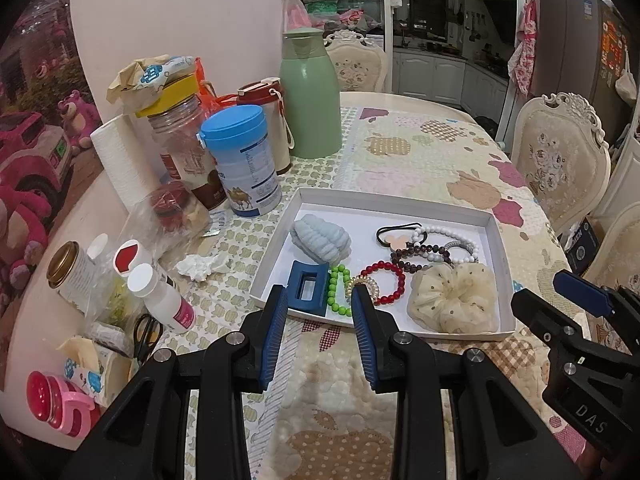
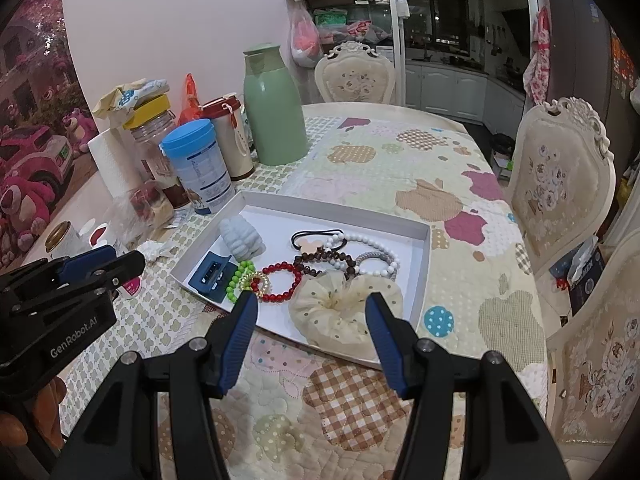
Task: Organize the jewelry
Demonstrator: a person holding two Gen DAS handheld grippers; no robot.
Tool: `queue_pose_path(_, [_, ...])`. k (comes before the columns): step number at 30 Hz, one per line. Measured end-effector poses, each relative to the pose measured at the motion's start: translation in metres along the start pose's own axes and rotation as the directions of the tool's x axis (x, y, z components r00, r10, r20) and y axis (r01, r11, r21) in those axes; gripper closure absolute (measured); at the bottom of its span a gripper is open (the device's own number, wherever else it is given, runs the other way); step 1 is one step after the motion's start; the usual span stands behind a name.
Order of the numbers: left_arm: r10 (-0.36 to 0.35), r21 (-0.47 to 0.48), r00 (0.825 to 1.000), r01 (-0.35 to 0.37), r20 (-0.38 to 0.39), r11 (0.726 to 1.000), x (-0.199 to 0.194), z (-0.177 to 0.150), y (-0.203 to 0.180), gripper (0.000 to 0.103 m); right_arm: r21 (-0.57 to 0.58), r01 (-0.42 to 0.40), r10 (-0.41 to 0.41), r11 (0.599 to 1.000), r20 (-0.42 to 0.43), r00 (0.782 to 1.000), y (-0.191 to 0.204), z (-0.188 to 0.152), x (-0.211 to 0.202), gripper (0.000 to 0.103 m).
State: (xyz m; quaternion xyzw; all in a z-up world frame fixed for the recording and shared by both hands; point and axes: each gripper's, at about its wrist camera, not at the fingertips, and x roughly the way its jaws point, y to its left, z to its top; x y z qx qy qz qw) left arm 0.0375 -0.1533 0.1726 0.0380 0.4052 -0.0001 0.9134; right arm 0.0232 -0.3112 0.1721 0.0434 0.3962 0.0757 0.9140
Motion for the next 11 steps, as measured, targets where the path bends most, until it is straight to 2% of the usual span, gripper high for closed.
queue_pose_path(11, [-0.028, 0.012, 1.000, 0.028, -0.015, 1.000, 0.0077, -0.0012, -0.0043, 0.078, 0.005, 0.011, -0.011, 1.000, -0.016, 1.000, -0.0097, -0.0065, 0.0018, 0.044])
